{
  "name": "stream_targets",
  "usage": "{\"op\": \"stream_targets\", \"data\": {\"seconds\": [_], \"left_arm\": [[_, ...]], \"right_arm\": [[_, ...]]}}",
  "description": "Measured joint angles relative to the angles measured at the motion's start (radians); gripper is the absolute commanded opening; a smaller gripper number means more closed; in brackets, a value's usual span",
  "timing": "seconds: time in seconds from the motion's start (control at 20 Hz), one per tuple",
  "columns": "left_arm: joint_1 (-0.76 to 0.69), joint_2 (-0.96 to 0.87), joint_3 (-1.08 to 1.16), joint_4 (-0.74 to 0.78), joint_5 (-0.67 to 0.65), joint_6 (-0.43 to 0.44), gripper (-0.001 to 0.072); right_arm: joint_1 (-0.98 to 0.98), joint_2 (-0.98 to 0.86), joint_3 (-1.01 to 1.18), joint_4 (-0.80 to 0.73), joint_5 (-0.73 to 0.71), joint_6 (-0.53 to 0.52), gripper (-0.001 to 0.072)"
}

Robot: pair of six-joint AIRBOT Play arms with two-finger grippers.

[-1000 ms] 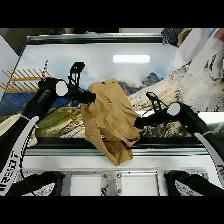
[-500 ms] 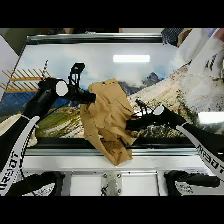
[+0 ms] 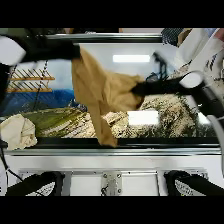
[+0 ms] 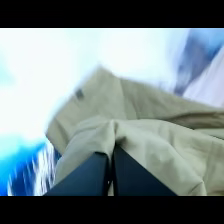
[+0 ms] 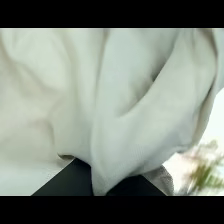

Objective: Fold the clothes and pants, and hang the long-sleeved shirts on hangers.

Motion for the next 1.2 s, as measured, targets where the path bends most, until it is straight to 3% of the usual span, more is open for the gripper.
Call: {"op": "stream_targets", "data": {"seconds": [0.2, 0.45, 0.8, 1.0, 1.2], "left_arm": [[-0.052, 0.047, 0.237, -0.003, 0.078, 0.068, 0.0013], [-0.113, 0.162, 0.079, 0.005, 0.204, 0.155, 0.0013], [-0.120, 0.198, -0.244, -0.004, -0.021, 0.186, 0.0012], [-0.219, 0.201, -0.488, -0.020, -0.132, 0.182, 0.0013], [-0.302, 0.201, -0.649, -0.025, -0.152, 0.182, 0.0013]], "right_arm": [[-0.027, 0.091, 0.340, -0.086, -0.040, 0.074, 0.0019], [-0.034, 0.118, 0.483, -0.198, -0.075, 0.124, 0.0019], [-0.036, 0.143, 0.180, -0.542, -0.019, 0.176, 0.0020], [-0.037, 0.152, -0.029, -0.618, 0.017, 0.180, 0.0021], [-0.037, 0.164, -0.106, -0.642, 0.074, 0.183, 0.0021]]}}
